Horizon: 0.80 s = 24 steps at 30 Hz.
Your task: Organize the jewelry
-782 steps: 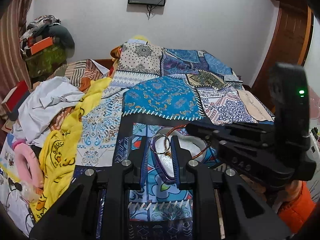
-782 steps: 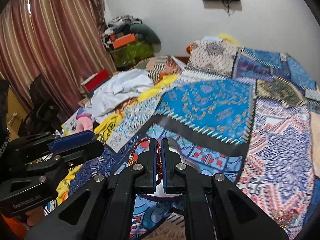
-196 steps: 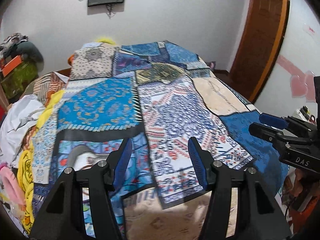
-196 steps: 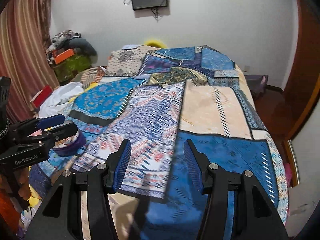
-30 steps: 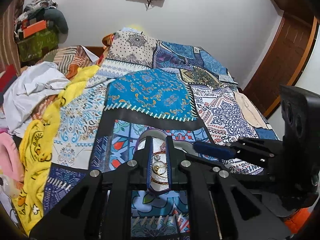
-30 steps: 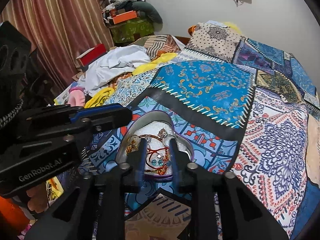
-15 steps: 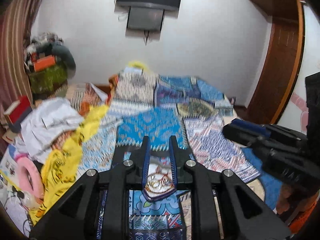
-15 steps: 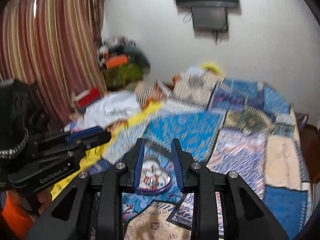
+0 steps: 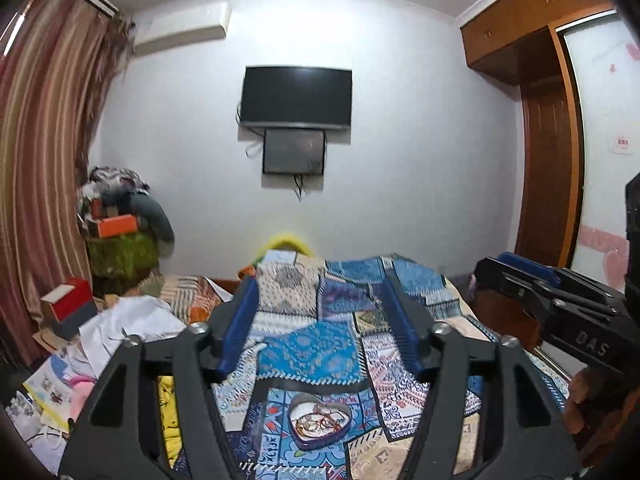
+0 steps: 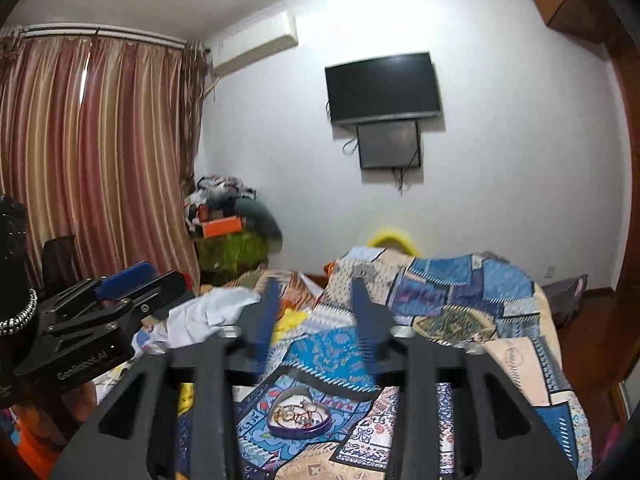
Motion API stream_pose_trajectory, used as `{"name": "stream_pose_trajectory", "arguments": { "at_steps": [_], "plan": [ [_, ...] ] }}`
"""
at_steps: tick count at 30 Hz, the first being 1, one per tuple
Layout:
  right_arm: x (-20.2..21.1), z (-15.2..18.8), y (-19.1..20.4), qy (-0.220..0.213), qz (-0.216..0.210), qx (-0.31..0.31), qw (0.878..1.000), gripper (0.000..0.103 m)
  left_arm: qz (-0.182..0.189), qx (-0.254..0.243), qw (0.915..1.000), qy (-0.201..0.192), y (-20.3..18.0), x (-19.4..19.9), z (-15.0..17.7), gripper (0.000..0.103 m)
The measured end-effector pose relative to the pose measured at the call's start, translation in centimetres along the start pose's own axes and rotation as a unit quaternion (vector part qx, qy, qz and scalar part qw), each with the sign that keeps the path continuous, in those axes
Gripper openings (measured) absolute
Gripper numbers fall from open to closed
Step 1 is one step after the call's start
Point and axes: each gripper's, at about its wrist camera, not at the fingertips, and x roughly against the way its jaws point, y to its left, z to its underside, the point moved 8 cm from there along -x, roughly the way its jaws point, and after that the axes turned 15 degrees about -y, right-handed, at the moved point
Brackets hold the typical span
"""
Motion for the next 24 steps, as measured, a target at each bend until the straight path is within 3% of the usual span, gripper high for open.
{"name": "stream_pose_trajectory", "arguments": {
  "at_steps": [1,4,10,14,24],
  "plan": [
    [0.3,-0.3,-0.1,-0.009,0.007,0.002,1.0,0.058,-0.004,0.0,1.0,-0.005,0.0,0.4,-0.3,0.079],
    [1.0,-0.9,-0.1,-0.029,0.024,0.009,0.999,0.074,-0.017,0.002,0.9997,-0.018,0.4,1.2,-0.7,0.097],
    [1.9,-1.2,-0.4,-0.053,0.057,0.016,0.997,0.1,-0.03,0.009,0.9993,-0.02,0.8,2.1,-0.5,0.102],
    [2.2,-1.1,-0.4,-0.061,0.075,0.026,0.995,0.103,-0.034,0.012,0.9992,-0.018,1.1,2.3,-0.2,0.102],
    [2.3,-0.7,-0.3,-0.049,0.073,0.028,0.996,0.103,-0.033,0.011,0.9992,-0.018,0.9,2.5,-0.3,0.103]
  ]
}}
